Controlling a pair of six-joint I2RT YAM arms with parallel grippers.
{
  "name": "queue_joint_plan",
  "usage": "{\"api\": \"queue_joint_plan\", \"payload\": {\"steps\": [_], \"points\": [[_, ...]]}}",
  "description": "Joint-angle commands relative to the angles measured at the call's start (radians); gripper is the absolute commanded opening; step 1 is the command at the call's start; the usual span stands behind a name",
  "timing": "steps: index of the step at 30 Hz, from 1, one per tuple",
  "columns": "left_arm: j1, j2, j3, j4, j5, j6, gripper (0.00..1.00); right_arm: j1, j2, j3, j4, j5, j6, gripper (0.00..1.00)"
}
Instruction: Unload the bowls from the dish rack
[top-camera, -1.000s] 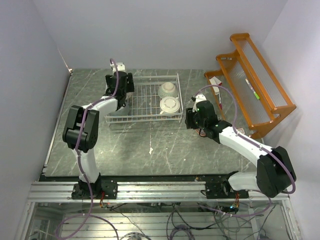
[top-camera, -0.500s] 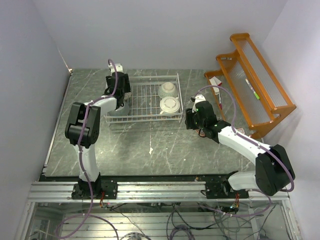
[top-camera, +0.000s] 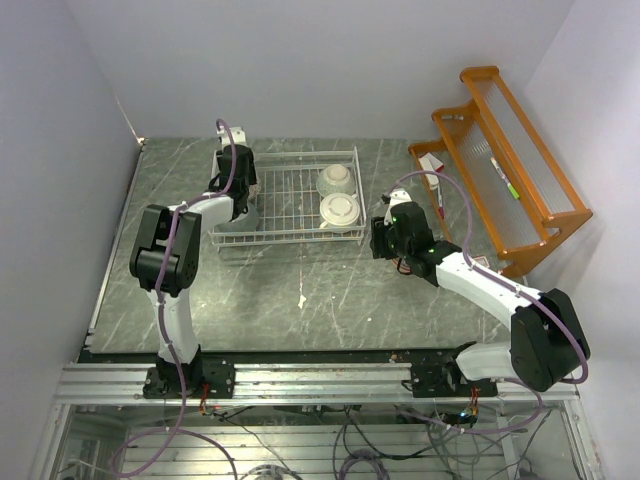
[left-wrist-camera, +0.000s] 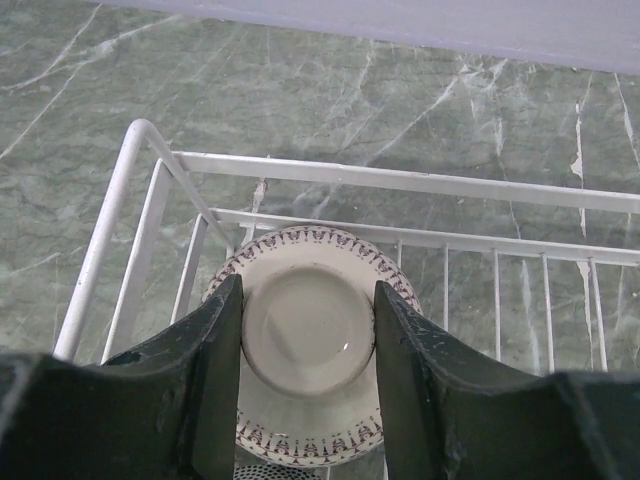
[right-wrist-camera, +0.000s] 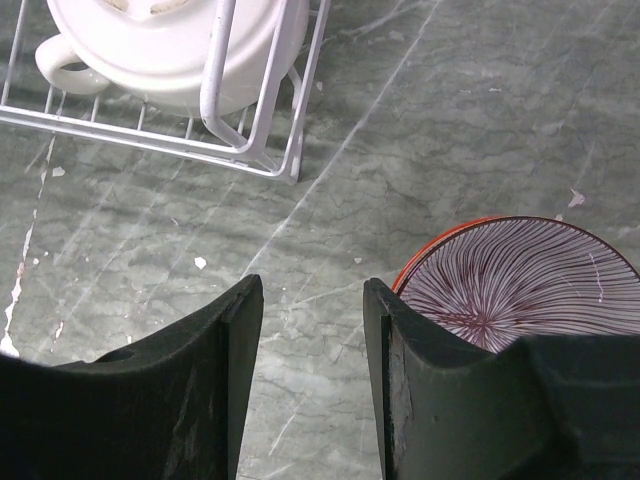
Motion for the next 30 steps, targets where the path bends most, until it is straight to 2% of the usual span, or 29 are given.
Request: {"api": "queue_joint_plan", "payload": {"steps": [1, 22, 30], "points": [[0.007, -0.018, -0.012, 0.0, 0.01, -0.017, 0.07, -0.002, 0.005, 0.0, 0.026, 0.011, -0.005, 0.44], [-0.033, -0.091, 0.071, -0.068, 0.064, -0.036, 0.07, -0.003, 0.009, -0.003, 0.03, 0.011, -0.003, 0.44], [-0.047, -0.069, 0.135, -0.112, 0.101, -0.025, 0.07, -0.002, 0.004, -0.009, 0.031, 0.009, -0.003, 0.44]]}}
